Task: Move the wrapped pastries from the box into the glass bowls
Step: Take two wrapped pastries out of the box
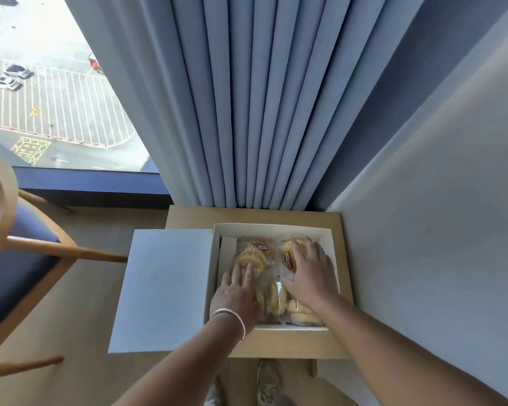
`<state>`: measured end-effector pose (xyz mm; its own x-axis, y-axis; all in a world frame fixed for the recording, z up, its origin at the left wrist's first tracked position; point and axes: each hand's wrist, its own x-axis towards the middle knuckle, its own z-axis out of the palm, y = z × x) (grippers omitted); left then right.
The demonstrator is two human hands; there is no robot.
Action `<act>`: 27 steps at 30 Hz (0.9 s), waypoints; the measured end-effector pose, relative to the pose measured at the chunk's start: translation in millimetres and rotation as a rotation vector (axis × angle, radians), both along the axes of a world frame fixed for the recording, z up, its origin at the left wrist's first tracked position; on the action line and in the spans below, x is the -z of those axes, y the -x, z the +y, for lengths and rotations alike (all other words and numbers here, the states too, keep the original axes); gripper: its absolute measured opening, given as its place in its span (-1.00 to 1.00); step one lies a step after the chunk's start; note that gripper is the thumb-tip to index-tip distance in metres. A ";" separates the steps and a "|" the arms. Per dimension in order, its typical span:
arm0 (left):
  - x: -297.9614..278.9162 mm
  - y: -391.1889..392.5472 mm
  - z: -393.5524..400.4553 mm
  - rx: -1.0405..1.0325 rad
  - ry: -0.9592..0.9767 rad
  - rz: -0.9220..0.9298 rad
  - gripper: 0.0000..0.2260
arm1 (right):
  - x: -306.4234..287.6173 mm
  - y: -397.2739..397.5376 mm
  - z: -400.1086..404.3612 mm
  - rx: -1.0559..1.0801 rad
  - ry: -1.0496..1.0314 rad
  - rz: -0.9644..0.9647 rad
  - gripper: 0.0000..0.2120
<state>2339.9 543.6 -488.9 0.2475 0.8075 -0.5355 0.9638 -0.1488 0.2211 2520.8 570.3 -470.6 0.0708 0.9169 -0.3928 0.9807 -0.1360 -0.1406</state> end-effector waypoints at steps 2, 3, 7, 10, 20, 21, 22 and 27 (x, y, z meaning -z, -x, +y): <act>11.3 -4.2 2.5 -0.061 0.039 0.017 -0.29 | 14.7 -1.4 7.7 -0.010 0.001 -0.027 -0.20; 15.9 -6.3 3.4 -0.078 0.052 0.029 -0.27 | 21.1 -1.9 10.8 -0.011 0.001 -0.043 -0.19; 27.0 -12.2 4.1 -0.076 0.069 0.076 -0.17 | 38.5 -0.3 18.1 0.013 -0.018 -0.119 -0.14; 33.7 -12.3 8.9 -0.075 0.088 0.078 -0.11 | 46.6 4.5 22.5 0.047 -0.011 -0.155 -0.14; 32.7 -10.6 13.7 -0.097 -0.015 -0.016 -0.28 | 54.8 12.0 36.6 0.106 -0.088 -0.110 -0.42; 27.8 -9.7 12.7 -0.089 -0.036 -0.022 -0.30 | 51.5 11.4 36.0 0.105 -0.096 -0.094 -0.42; 22.3 -9.1 11.3 -0.075 -0.063 -0.028 -0.31 | 46.8 10.9 34.7 0.101 -0.105 -0.078 -0.41; -15.5 -9.8 6.2 -0.001 -0.213 -0.040 -0.26 | 5.3 8.5 26.0 0.048 -0.161 -0.006 -0.46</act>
